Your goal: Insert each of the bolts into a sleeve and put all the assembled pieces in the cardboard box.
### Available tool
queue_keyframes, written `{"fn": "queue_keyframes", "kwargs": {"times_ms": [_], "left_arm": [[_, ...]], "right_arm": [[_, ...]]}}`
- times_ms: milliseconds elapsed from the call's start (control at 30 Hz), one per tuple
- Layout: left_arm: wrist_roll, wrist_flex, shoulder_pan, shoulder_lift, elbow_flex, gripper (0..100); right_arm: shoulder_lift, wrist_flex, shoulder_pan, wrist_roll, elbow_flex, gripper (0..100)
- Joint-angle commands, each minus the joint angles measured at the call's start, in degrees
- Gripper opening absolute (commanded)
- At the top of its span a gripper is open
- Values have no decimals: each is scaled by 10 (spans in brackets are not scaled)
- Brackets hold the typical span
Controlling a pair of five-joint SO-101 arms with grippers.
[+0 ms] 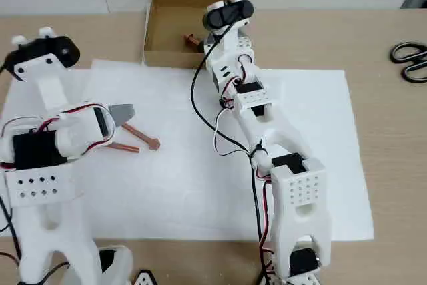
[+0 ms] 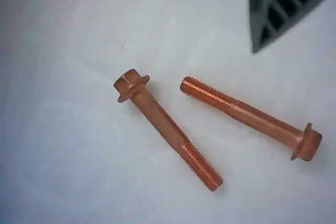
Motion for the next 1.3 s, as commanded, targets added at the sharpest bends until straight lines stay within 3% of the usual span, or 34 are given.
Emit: {"fn": "queue_keyframes", "kwargs": {"times_ms": [0, 267, 733, 933, 1067, 1267], "left_arm": [[-5, 3, -1, -4, -14, 316], [-123, 3, -1, -4, -13, 316], [-123, 4, -4, -4, -14, 316], [-122, 4, -4, -4, -14, 316], [-122, 4, -4, -4, -14, 316], [-122, 3, -4, -4, -14, 316]], "right_arm": [[-20, -3, -2, 8, -28, 199], [-212, 290, 0, 7, -25, 199], [-388, 732, 35, 8, -25, 199], [-394, 935, 35, 77, -25, 200], [-391, 960, 38, 78, -24, 201], [-387, 907, 71, 81, -21, 201]]}}
